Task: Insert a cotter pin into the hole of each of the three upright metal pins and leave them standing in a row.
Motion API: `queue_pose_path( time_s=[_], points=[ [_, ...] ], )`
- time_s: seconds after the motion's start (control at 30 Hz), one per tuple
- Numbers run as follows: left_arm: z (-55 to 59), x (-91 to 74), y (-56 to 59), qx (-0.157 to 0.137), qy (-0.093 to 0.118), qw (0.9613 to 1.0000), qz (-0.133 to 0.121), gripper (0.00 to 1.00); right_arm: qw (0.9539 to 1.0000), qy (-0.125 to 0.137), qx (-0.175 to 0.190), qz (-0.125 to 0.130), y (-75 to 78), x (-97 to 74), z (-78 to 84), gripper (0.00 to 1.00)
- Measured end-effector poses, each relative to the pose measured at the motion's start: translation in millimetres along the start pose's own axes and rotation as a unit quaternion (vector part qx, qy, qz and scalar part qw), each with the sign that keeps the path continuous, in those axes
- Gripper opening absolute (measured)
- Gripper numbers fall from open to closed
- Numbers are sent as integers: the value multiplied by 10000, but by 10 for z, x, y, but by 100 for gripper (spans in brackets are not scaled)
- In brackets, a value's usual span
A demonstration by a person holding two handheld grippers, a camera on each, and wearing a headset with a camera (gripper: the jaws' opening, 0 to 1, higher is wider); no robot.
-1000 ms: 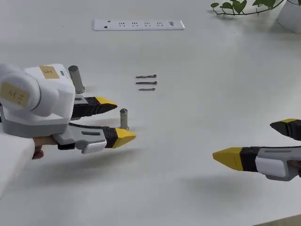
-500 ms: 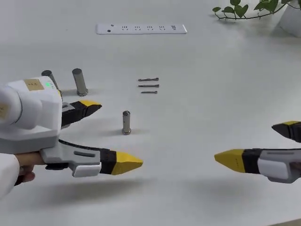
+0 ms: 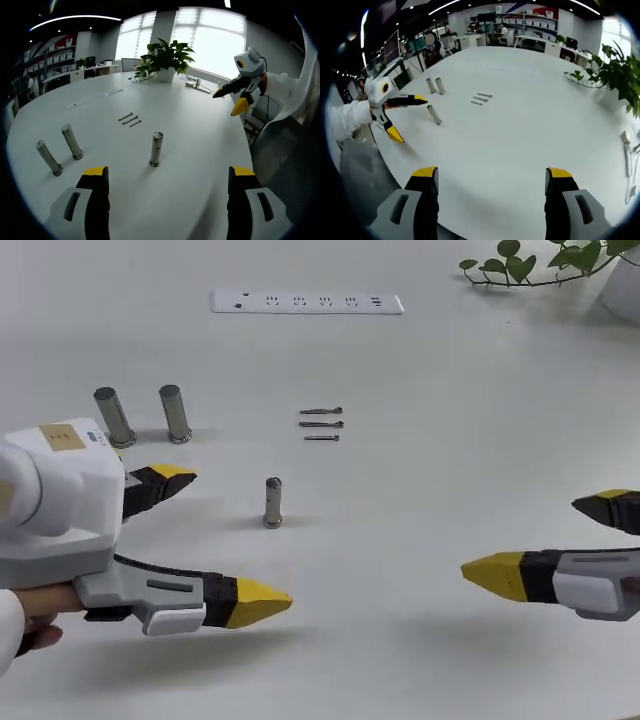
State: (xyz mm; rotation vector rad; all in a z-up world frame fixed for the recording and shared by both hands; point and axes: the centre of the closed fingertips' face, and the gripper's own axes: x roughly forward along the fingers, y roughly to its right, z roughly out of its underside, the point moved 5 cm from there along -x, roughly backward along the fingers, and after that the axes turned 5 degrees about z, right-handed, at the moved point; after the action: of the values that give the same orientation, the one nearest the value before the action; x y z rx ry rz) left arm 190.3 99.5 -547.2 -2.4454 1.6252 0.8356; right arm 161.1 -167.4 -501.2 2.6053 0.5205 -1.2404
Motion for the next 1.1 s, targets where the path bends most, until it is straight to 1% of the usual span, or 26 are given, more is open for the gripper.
queue_pose_path(
  time_s=[0.17,0.23,0.27,0.3,0.37,0.4,0.53,0.6,0.67,0.7,0.77,0.87,0.97,1.03,1.1],
  points=[
    [-7,-6,33,-47,61,10000,0,99,9996,38,-282,-51,57,60,-149,84],
    [-10,-15,34,-47,69,10000,-5,99,9991,42,-392,-184,42,79,-194,75],
    [-9,-28,33,-65,77,9999,-5,99,9987,119,-414,-260,32,96,-238,70],
    [-12,-48,29,-93,98,9999,-12,99,9985,177,-433,-299,14,101,-254,69],
    [-21,-88,24,-111,121,9999,-30,99,9979,226,-522,-325,27,154,-314,71],
    [-26,-102,22,-108,126,9999,-44,99,9973,198,-604,-354,33,182,-343,71],
    [-58,-168,13,-109,186,9997,-116,99,9953,190,-828,-475,-46,248,-419,70],
    [-61,-185,11,-166,197,9996,-145,99,9940,196,-927,-545,-71,282,-462,69],
    [-45,-192,2,-305,201,9992,-184,99,9922,202,-1055,-637,-89,342,-528,68],
    [-38,-192,-2,-329,204,9991,-184,99,9901,194,-1188,-723,-123,374,-568,67],
    [-24,-192,-12,-366,187,9989,-218,97,9868,176,-1385,-816,-170,427,-635,67],
    [-22,-189,-10,-400,190,9988,-222,97,9820,184,-1641,-915,-218,510,-744,67],
    [-41,-190,-1,-401,228,9987,-231,96,9794,193,-1730,-1026,-233,604,-852,66],
    [-58,-196,0,-412,274,9985,-250,96,9762,195,-1827,-1149,-276,674,-915,65],
    [-67,-202,-10,-435,307,9981,-299,97,9721,147,-1957,-1288,-336,743,-957,64]
  ],
)
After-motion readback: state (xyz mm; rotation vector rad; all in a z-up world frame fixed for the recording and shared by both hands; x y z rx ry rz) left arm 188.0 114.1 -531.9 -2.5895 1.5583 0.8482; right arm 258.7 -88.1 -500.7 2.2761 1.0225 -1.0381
